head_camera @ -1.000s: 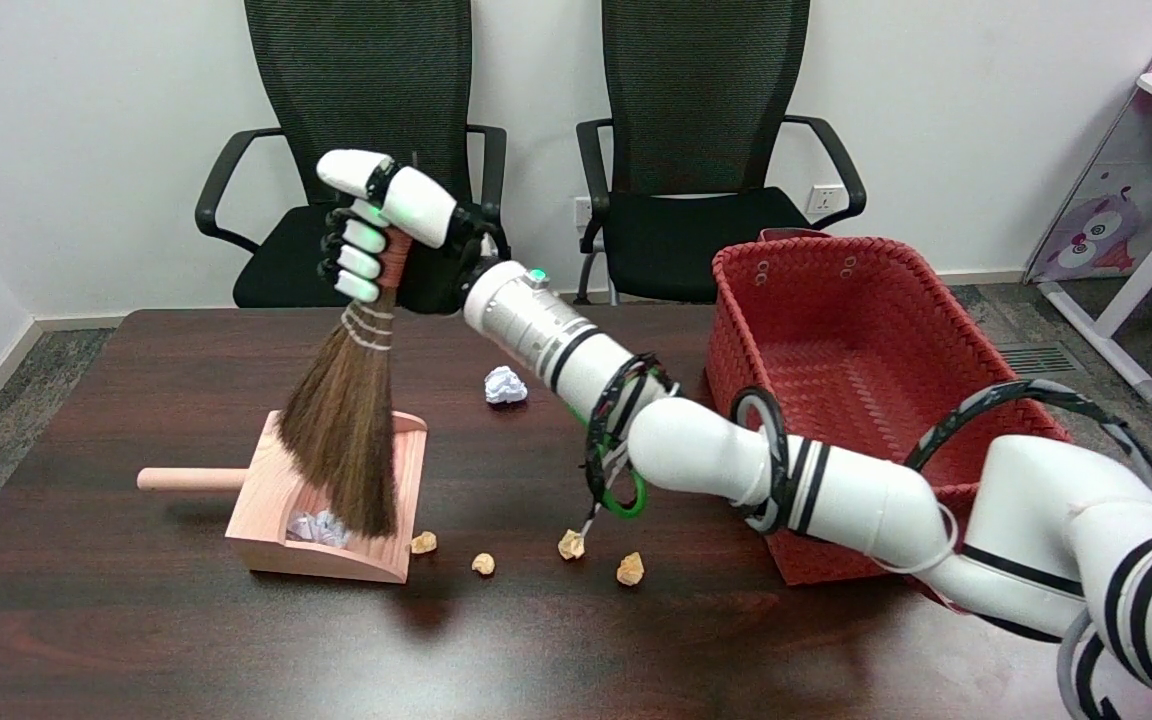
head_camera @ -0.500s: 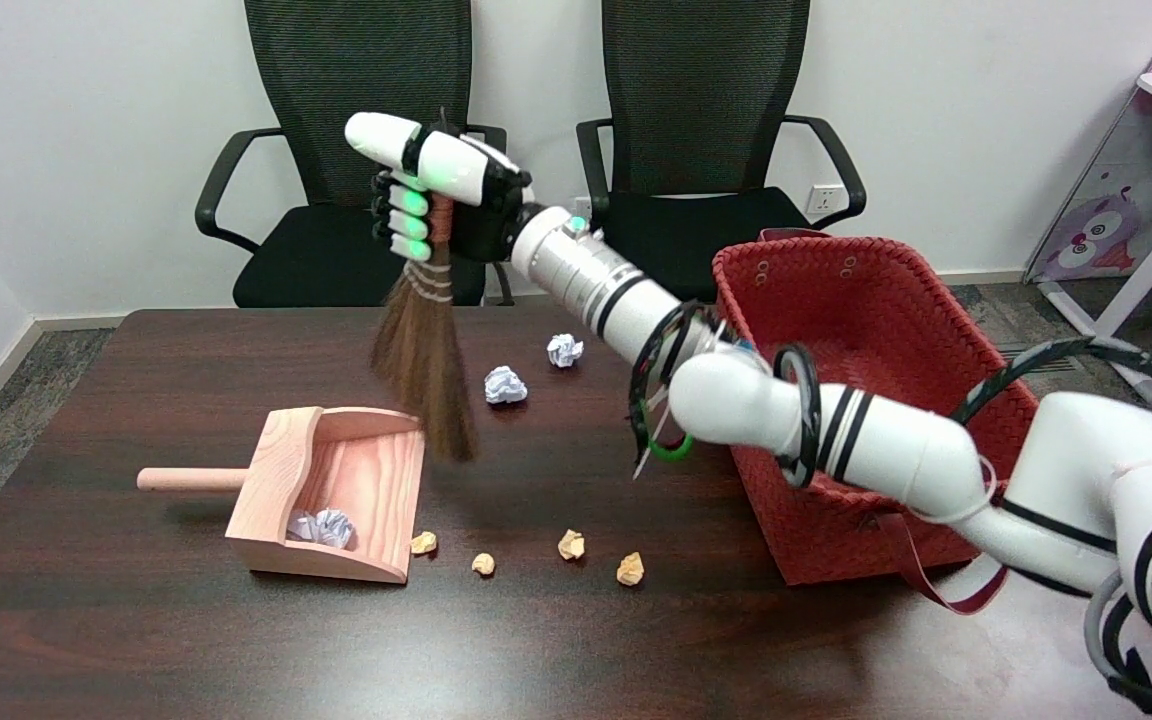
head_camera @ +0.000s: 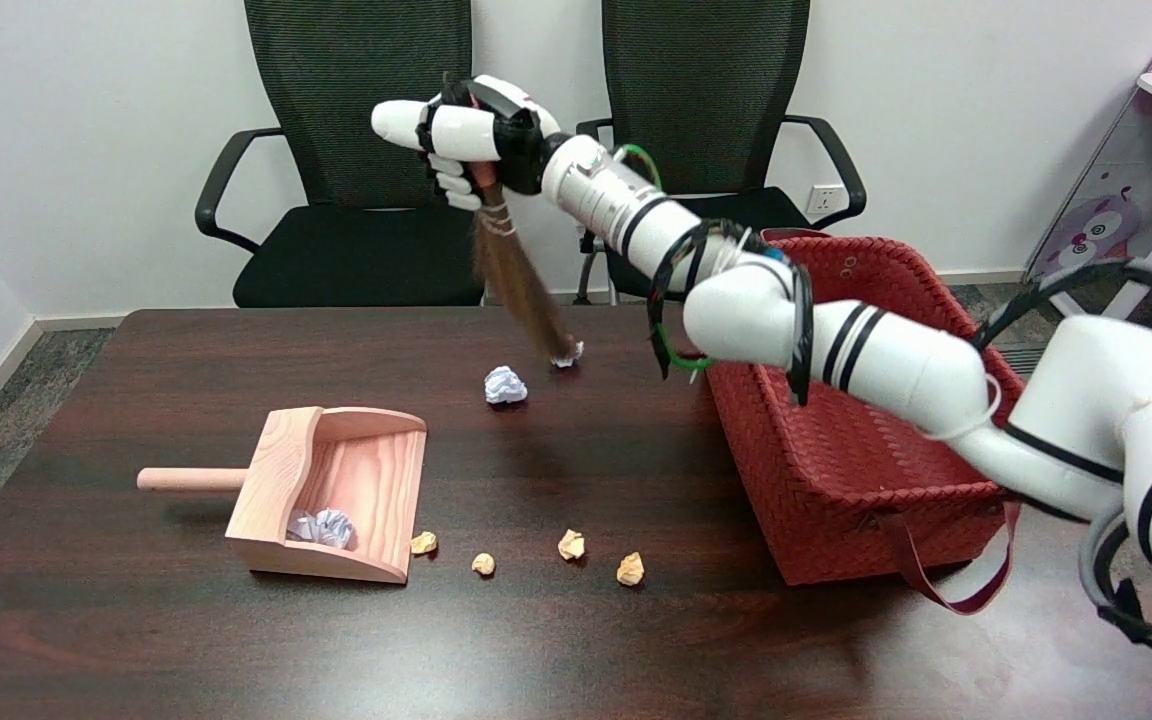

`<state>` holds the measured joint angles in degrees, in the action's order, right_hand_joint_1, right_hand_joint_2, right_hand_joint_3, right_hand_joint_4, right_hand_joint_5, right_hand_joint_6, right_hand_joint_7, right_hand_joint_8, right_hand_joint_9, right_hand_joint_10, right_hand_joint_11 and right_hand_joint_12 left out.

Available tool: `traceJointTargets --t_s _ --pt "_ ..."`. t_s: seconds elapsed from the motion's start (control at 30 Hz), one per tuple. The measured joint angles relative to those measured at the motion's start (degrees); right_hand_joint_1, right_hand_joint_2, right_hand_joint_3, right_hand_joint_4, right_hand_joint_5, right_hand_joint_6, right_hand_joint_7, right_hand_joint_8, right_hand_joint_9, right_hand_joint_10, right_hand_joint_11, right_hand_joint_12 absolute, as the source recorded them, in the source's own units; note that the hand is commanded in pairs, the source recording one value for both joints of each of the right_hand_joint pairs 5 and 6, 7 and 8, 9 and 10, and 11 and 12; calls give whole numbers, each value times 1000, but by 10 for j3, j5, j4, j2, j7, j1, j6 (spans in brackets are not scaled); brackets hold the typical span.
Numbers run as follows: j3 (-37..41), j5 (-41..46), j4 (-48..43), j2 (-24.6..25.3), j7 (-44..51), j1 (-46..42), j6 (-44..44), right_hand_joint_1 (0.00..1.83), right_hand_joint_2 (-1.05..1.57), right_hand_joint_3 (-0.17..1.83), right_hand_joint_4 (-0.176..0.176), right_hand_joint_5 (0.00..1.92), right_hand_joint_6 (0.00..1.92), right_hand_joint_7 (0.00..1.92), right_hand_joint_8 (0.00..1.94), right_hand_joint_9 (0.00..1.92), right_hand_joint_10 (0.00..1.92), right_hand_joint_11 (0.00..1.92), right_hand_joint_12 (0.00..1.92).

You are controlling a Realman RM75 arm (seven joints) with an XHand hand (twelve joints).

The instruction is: Sweep the paper ball into the dustpan.

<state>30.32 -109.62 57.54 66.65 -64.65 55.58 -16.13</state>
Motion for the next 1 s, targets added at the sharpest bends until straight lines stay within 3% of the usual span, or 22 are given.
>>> traceJointTargets --t_s 0.53,1.0 --pt "-81 -49 -123 10 85 82 30 1001 1498 767 2 1920 1920 1920 1920 1920 1920 1920 1920" --pt "-111 -47 -212 47 106 82 42 1016 1479 797 -1 1920 1920 1920 1920 1920 1920 1920 1920"
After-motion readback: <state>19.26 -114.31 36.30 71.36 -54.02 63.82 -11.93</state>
